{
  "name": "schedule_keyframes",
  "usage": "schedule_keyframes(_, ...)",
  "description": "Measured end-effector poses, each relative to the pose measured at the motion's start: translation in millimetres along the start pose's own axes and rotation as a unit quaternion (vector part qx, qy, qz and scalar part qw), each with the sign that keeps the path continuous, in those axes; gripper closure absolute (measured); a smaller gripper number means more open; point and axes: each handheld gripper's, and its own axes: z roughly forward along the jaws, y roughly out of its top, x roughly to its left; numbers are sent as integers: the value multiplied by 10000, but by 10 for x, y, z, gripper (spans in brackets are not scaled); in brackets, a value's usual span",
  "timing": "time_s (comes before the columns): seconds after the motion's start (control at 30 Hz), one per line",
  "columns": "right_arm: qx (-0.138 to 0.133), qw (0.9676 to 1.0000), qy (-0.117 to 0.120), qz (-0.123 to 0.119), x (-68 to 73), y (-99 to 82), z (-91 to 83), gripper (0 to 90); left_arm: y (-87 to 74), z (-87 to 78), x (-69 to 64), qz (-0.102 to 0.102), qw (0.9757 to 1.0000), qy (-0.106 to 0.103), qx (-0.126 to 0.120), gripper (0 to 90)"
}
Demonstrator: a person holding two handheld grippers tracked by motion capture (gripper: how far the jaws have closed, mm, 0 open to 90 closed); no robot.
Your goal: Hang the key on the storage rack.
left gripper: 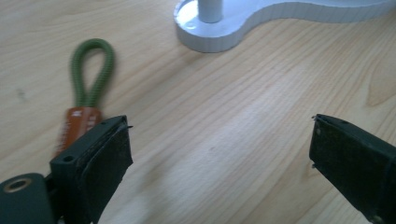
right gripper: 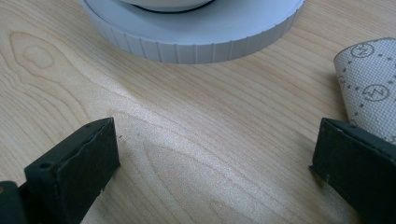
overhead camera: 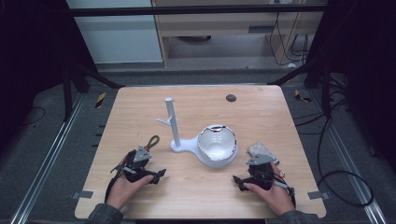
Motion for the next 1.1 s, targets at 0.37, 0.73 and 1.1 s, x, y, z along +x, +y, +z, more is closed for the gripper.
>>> schedule_keyframes(0.37, 4, 10000, 21, 16, 8, -6, -8, 5, 98, -139, 602, -315, 9970, 327, 621, 141)
schedule_keyframes(0.73, 15, 10000, 24, 3, 7, -7, -10, 5, 359, 58, 819, -191, 9912, 138, 1304, 341)
schedule_keyframes(1.1, 15, 10000, 42, 2, 10, -8, -13, 4, 430, 196, 860, -167, 9827, -82, 1842, 480)
